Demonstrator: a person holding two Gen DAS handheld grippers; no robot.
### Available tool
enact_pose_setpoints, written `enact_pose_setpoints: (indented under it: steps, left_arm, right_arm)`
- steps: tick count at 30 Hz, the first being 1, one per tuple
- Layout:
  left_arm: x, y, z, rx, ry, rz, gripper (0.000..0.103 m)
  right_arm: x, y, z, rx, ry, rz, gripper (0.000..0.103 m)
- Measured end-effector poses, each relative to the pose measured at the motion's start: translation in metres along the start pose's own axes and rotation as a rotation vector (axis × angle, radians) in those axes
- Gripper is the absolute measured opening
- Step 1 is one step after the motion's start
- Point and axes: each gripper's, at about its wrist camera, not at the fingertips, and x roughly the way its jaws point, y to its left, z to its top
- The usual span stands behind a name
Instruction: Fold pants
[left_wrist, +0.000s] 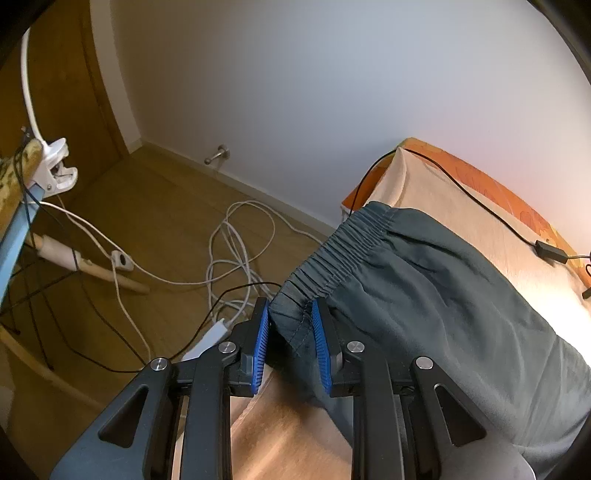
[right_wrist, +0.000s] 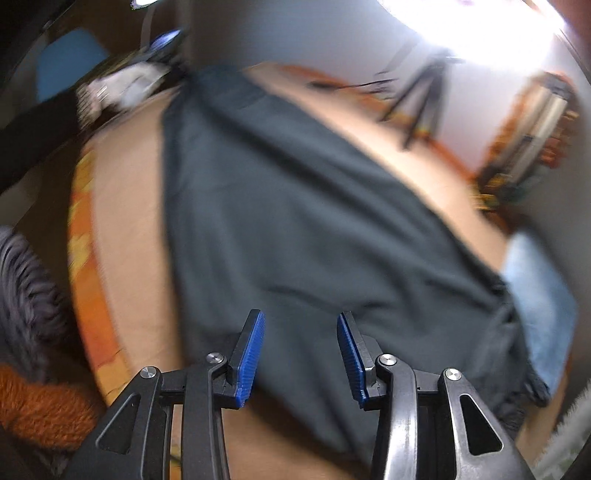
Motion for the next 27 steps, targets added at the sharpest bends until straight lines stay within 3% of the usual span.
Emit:
enact_pose_setpoints:
  steps: [5, 10, 14, 15, 17, 23, 27]
  left_arm:
    - [0.0, 0.001, 0.0, 0.0, 0.002, 0.0, 0.022]
    - [0.0, 0.0, 0.0, 0.01, 0.002, 0.001, 0.022]
    - [0.001, 0.001, -0.001, 0.008, 0.002, -0.007, 0.022]
    - [0.0, 0.001, -0.001, 0.008, 0.002, -0.008, 0.022]
    - [-0.001, 0.0, -0.001, 0.013, 0.001, -0.006, 0.022]
    - [-0.007, -0.005, 0.0, 0.062, -0.006, 0.03, 0.022]
    - [-0.004, -0.002, 0.0, 0.034, 0.02, 0.038, 0.025]
  right_arm:
    - [0.015, 0.041, 0.0, -0.123, 0.037, 0.093, 0.043]
    - [0.033, 0.055, 0.001, -0.195, 0.106, 0.031, 0.039]
    - [0.037, 0.046, 0.0, -0.16, 0.131, 0.028, 0.005]
    - [0.033, 0.044, 0.001, -0.156, 0.123, 0.022, 0.002]
    - [0.024, 0.042, 0.005, -0.152, 0.104, 0.018, 0.0]
    - [-0.027, 0.012, 0.011, 0.03, -0.036, 0.148, 0.0]
    - [0.001, 0.017, 0.001, 0.004, 0.033, 0.124, 0.0]
